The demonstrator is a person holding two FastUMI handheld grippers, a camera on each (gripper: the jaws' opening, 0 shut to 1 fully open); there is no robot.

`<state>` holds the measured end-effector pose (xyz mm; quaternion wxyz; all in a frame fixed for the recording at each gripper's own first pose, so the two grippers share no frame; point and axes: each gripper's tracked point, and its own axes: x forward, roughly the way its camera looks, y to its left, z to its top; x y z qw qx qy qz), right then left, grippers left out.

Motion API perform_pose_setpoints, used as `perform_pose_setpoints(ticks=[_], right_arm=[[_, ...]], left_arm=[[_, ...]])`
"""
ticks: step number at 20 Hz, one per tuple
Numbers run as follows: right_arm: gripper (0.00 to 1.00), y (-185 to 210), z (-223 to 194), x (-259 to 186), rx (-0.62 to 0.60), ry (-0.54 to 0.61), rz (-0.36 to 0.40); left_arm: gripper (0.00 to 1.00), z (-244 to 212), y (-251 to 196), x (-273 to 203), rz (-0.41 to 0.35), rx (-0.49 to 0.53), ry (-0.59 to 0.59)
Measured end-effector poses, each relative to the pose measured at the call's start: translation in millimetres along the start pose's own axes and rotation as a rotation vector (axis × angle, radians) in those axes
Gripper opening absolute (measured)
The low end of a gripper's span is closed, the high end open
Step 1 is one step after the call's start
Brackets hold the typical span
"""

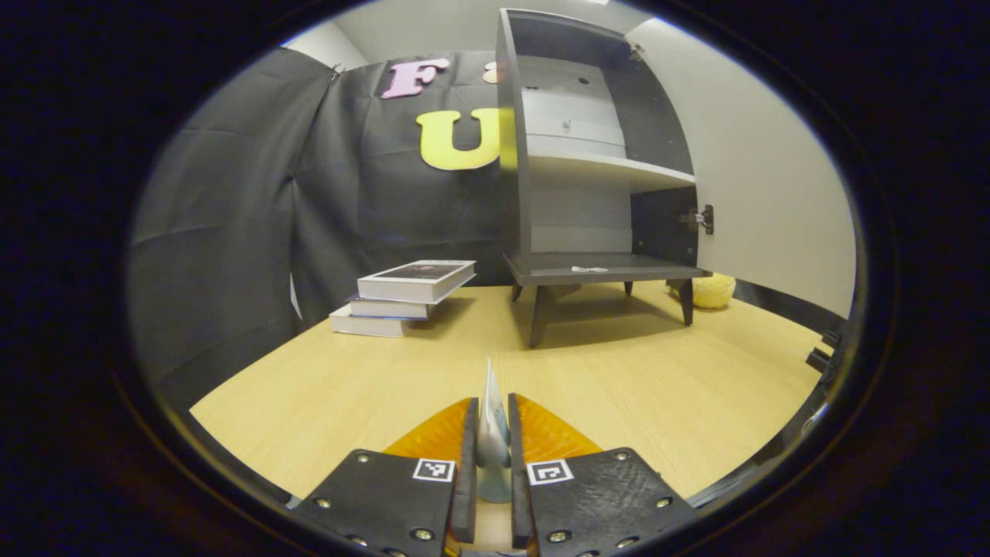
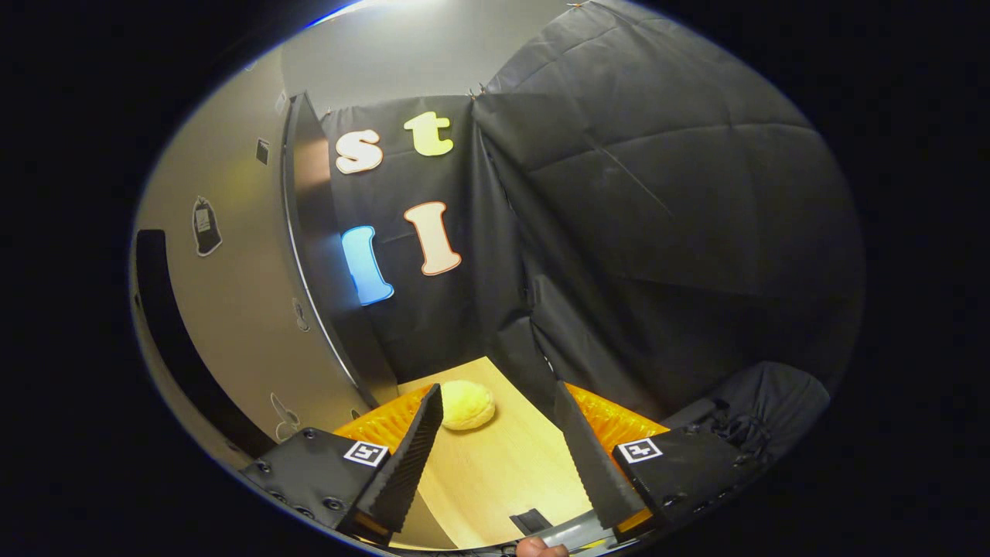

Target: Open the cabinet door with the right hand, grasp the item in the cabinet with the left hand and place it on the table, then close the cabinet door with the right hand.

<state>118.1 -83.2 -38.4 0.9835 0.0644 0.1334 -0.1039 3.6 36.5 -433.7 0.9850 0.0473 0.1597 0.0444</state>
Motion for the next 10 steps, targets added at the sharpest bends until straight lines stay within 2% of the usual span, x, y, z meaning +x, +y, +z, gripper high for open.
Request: perform_pose_setpoints(ticks=[3,4,5,6,9,10], right_arm=[[0.92,-2.5,-6.6,-2.0,-0.016,0.006,-0.006],[0.92,-4.0,-8.8,-2.6,-0.013,0.007,-0.008],[0.92,-4.3,-10.8,-2.3,-0.005,0.011,-0.008],[0.85,-4.9,-13.4,-2.9,0.004,0.014,-0.007],[0.85,-8.1,-14.6,-2.7,0.025,0.006,-0.018],[0.92,-10.8,-14.6,-3.7,0.028,-0.001,-0.023]], left_arm=[[0.16,-2.2,-2.0,-4.0,-0.018,0.021,0.016],[0.21,-2.2,-2.2,-4.9,-0.024,0.018,0.023],[0.35,-1.2,-2.7,-4.2,-0.033,0.009,0.028],[0.5,2.4,-4.7,-4.8,-0.05,-0.001,0.029],[0.92,24.9,0.7,-19.1,-0.04,0.02,0.024],[0.93,37.1,1.7,-26.1,-0.039,0.023,0.01]])
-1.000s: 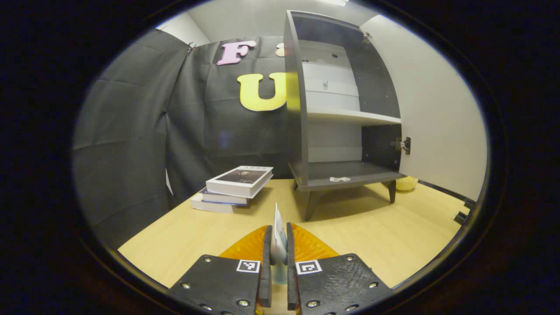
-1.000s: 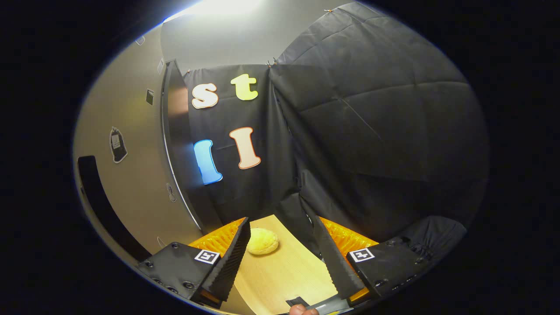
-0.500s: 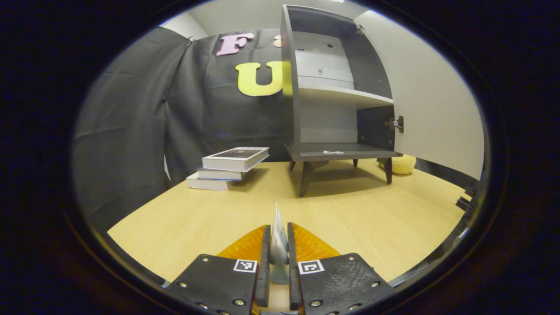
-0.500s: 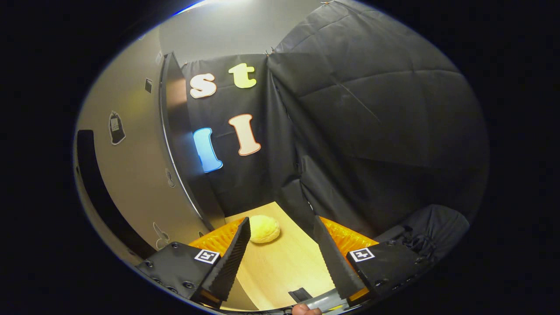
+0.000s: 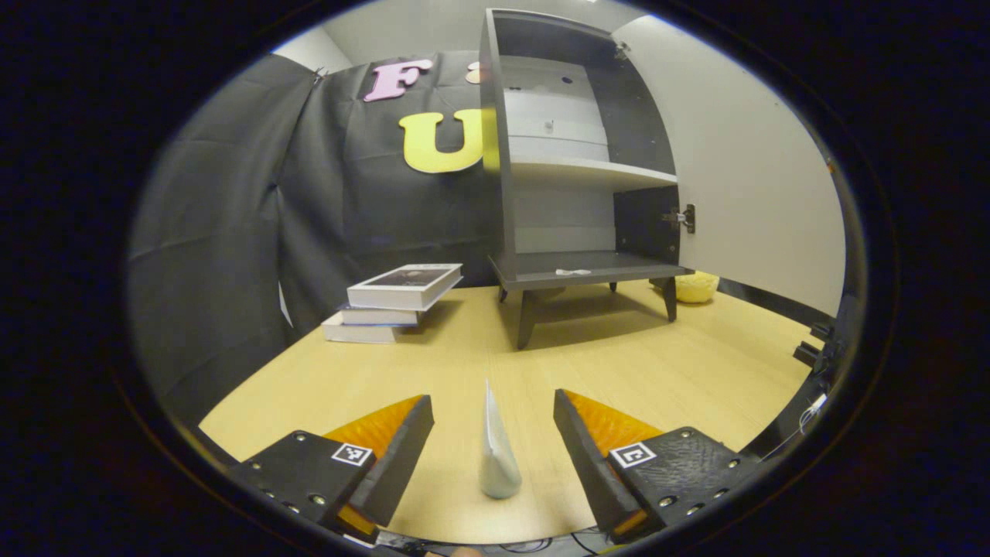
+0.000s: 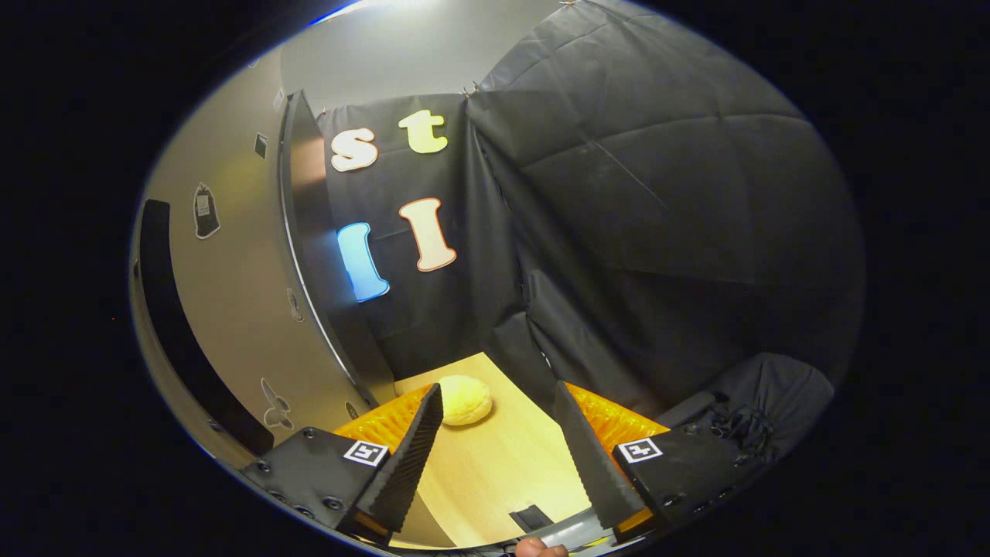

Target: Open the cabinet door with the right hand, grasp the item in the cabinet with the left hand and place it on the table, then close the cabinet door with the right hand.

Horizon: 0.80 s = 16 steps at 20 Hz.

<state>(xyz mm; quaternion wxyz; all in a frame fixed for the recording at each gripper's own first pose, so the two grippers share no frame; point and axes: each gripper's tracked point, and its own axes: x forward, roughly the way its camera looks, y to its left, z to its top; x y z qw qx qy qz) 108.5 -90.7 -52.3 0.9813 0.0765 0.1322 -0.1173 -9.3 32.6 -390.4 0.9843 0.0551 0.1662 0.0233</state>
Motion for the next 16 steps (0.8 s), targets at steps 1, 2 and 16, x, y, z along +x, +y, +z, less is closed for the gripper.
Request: perform_pose_setpoints(ticks=[1,2,16], right_arm=[[0.85,-2.6,0.2,-1.4,-0.002,-0.006,-0.007],[0.85,-6.2,-0.4,-3.3,-0.011,-0.014,-0.015],[0.85,5.1,44.3,-25.3,-0.057,-0.141,0.061]], left_arm=[[0.95,13.2,0.6,-8.9,-0.002,-0.007,-0.013],[0.95,27.6,2.4,-18.1,-0.003,-0.021,-0.026],[0.92,324.6,-1.6,-93.4,0.048,-0.039,-0.283]])
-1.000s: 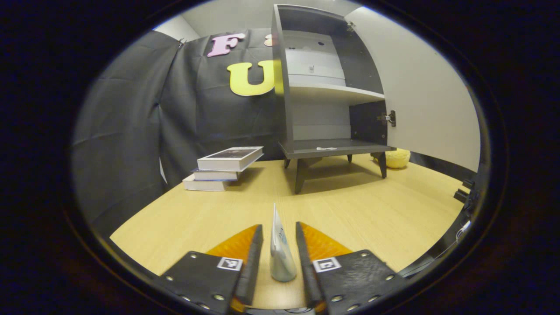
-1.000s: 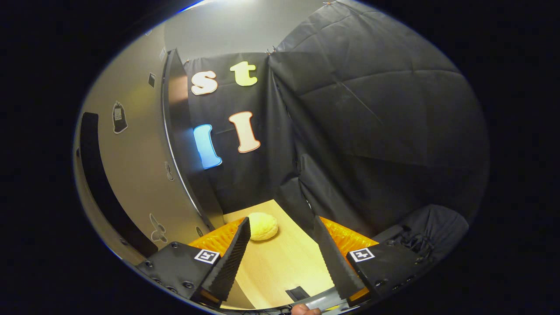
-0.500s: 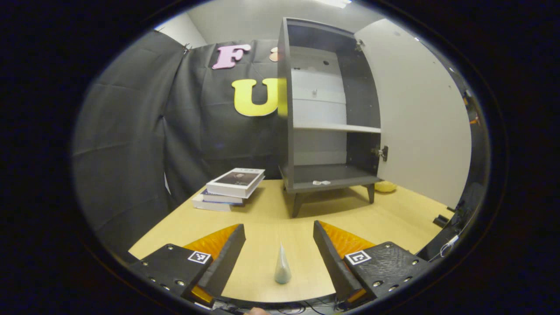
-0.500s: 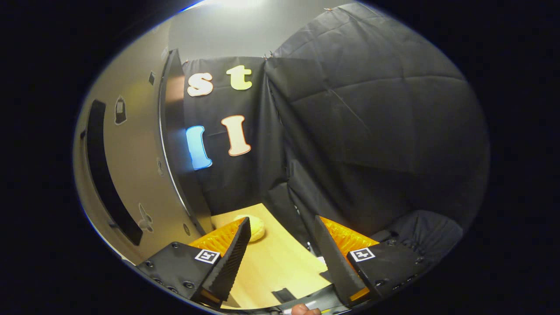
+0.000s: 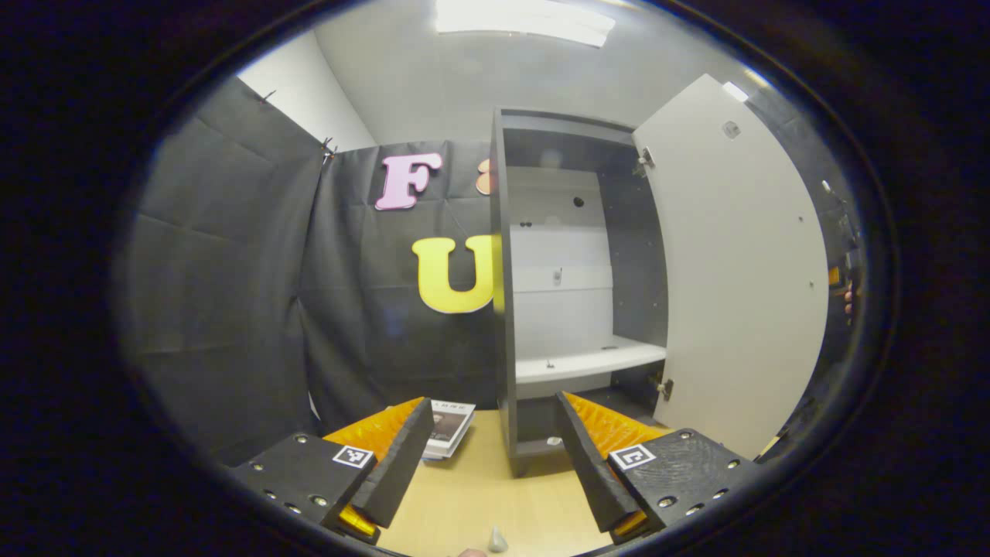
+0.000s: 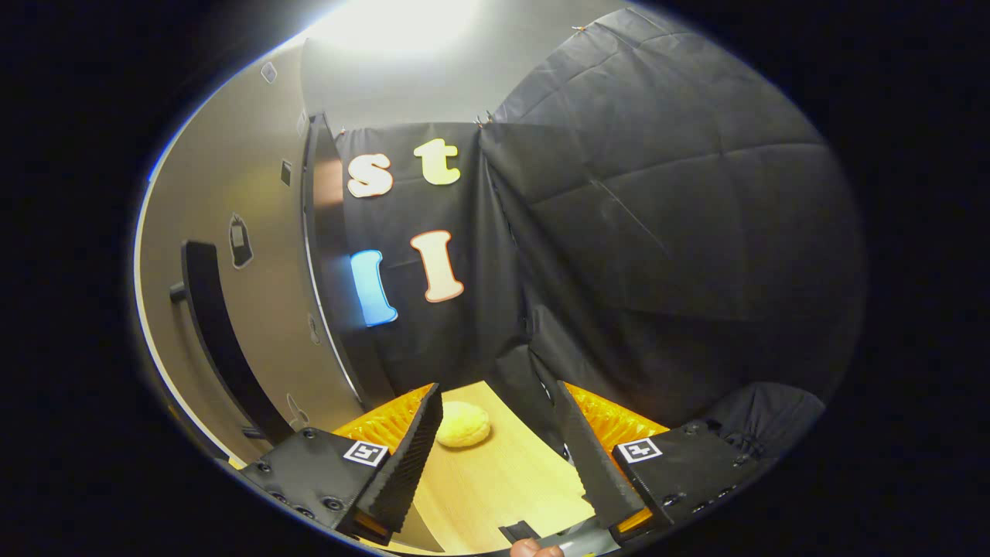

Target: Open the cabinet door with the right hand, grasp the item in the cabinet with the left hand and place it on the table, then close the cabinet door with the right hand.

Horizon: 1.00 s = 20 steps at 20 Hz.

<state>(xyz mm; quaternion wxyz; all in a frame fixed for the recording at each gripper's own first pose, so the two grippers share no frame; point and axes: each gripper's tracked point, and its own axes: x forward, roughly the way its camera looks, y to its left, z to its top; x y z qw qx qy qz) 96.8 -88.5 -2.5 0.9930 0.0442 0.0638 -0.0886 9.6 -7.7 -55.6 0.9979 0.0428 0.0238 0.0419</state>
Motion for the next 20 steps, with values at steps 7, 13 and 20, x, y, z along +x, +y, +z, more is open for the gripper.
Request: perform_pose_setpoints(ticks=[7,13,20], right_arm=[[0.84,12.2,19.4,-11.8,-0.028,-0.03,0.185],[0.92,33.2,13.2,-11.7,0.017,0.033,0.347],[0.84,60.5,34.9,-21.7,-0.006,0.004,0.391]], left_arm=[[0.95,27.9,-29.1,31.5,0.091,-0.044,0.135],[0.92,36.3,-40.5,27.4,0.161,-0.12,0.183],[0.98,17.2,-24.2,13.7,0.183,-0.142,0.211]])
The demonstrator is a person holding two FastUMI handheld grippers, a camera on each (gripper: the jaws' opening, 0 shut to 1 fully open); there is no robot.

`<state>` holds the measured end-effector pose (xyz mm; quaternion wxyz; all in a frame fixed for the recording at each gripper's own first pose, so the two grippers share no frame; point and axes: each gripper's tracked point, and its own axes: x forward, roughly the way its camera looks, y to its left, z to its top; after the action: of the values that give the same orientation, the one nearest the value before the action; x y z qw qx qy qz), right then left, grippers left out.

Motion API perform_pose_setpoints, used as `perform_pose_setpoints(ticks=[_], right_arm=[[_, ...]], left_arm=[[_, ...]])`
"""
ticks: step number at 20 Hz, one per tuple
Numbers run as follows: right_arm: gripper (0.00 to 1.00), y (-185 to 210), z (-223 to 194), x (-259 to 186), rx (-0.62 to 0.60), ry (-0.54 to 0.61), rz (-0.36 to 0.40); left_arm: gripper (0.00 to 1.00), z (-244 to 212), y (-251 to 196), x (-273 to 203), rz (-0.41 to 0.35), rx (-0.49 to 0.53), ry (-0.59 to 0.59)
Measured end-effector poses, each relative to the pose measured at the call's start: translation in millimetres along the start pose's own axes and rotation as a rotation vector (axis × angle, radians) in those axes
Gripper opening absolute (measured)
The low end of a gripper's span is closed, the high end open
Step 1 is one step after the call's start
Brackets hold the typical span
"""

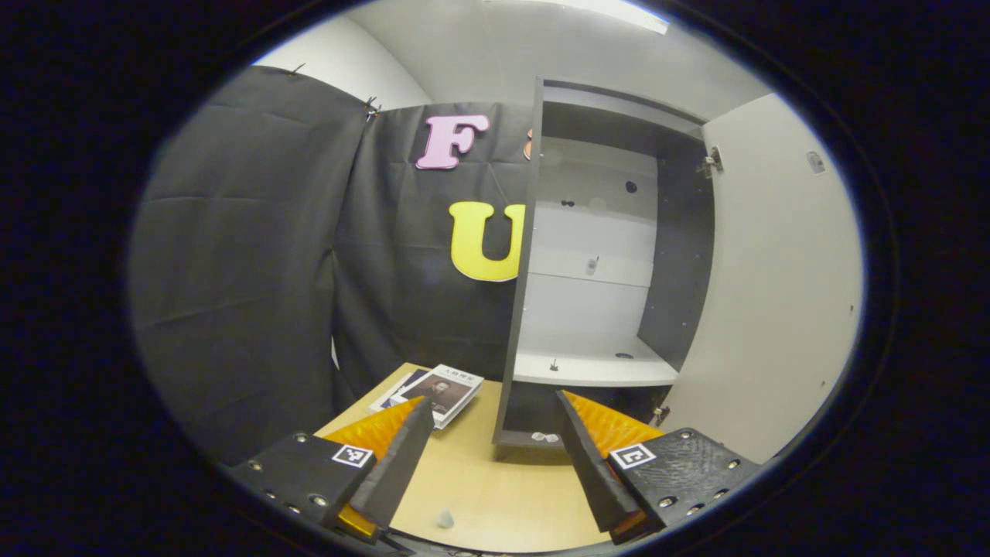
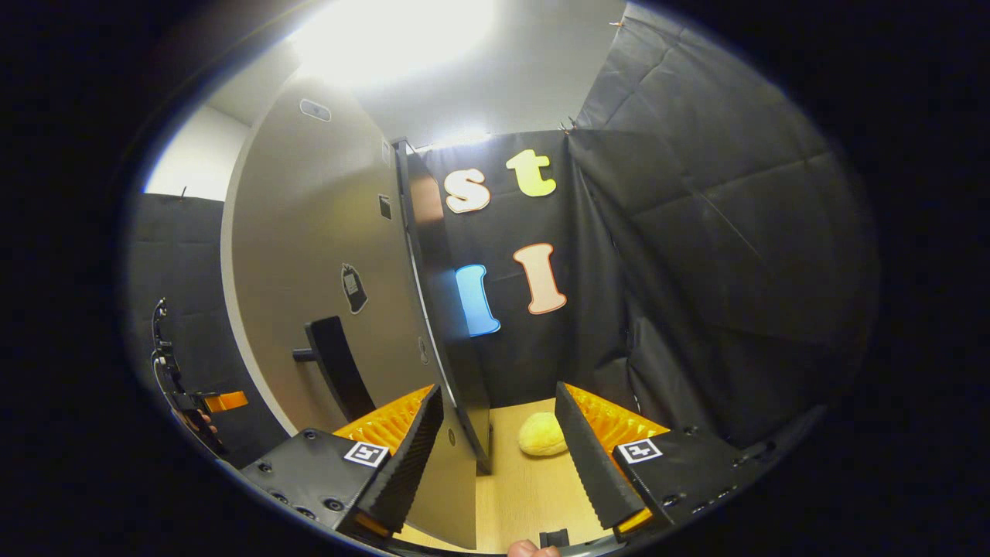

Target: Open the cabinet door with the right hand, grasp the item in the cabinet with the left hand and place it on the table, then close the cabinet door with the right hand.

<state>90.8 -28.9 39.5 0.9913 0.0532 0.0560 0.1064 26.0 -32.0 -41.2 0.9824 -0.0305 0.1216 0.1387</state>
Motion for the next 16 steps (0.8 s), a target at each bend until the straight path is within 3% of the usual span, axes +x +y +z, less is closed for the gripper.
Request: perform_pose_setpoints(ticks=[1,3,4,10,11,16], right_arm=[[0.84,4.6,0.7,1.9,-0.004,0.005,-0.003],[0.84,15.3,-6.3,4.5,-0.013,0.038,-0.007],[0.91,14.8,-3.2,0.8,-0.01,0.032,-0.026],[0.9,25.3,-3.6,-4.2,-0.046,0.031,-0.151],[0.82,32.8,-4.7,-3.8,-0.051,0.031,-0.154],[0.83,89.2,-19.8,-2.2,-0.012,0.042,-0.111]], left_arm=[[0.92,-5.1,1.3,1.2,-0.015,-0.006,0.007],[0.92,-7.0,11.0,6.7,-0.037,0.002,0.014],[0.93,-6.4,18.6,10.4,-0.044,0.012,0.018],[0.95,4.4,71.0,30.4,-0.067,0.063,0.016],[0.92,4.5,76.7,36.0,-0.074,0.056,0.018],[0.92,1.2,106.3,50.9,-0.096,0.031,0.035]])
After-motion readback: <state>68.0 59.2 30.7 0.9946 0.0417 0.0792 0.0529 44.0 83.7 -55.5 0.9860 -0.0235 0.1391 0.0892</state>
